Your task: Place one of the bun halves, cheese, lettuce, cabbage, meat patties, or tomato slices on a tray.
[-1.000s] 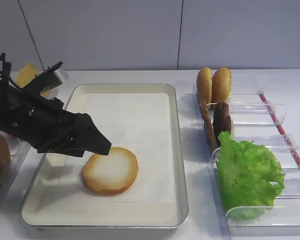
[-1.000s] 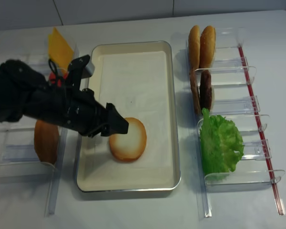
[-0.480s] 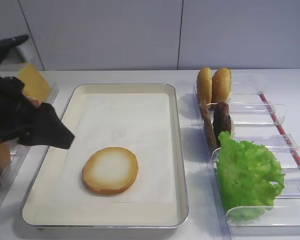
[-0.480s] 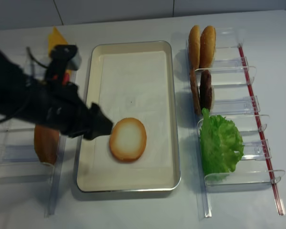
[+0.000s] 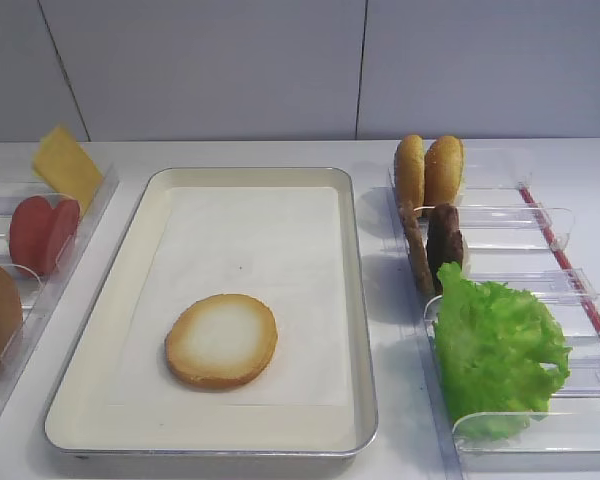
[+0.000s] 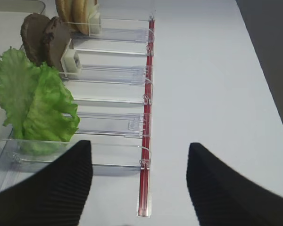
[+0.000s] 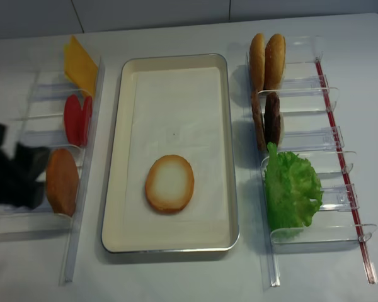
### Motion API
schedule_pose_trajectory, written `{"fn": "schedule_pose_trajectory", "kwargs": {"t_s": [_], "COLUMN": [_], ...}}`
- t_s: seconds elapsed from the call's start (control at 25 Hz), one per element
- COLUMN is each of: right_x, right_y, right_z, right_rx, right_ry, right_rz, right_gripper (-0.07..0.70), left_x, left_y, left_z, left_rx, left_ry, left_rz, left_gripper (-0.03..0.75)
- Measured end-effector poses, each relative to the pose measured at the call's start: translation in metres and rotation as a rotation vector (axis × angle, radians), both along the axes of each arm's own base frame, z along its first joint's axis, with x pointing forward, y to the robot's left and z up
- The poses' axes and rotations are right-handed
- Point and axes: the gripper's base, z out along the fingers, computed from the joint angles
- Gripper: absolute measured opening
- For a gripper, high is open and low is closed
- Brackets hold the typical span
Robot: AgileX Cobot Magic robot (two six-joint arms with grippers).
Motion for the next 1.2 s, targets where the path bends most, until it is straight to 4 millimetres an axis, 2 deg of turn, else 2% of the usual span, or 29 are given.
{"fn": "schedule_pose_trajectory", "kwargs": {"t_s": [0.16,0.24,0.28,0.6,0.96,1.2], "right_x": [0.0,0.0,0.0,0.0,0.0,0.0], "right_y": [0.0,0.0,0.0,0.001,0.001,0.001], "right_z": [0.0,0.0,0.0,0.0,0.0,0.0], "right_rx": [0.0,0.001,0.001,0.007,0.006,0.002], "right_ry": [0.0,0.0,0.0,0.0,0.0,-0.001], "right_rz": [0.0,0.001,0.001,0.004,0.005,0.007], "right_gripper": [0.459,0.459,0.459,0.459,0.459,0.459], "left_x": [-0.034,-0.054,-0.054,-0.1,-0.133,-0.14], "left_y": [0.013,0.015,0.015,0.01,0.013,0.015], "left_z": [0.007,0.0,0.0,-0.025,-0.074,-0.079], "left_rx": [0.036,0.001,0.001,-0.163,-0.199,-0.236], "left_ry": [-0.053,-0.074,-0.074,-0.113,-0.104,-0.163], "left_rz": [0.058,0.047,0.047,-0.014,-0.037,-0.012], "left_gripper": [0.484,0.484,0.484,0.484,0.484,0.484]}}
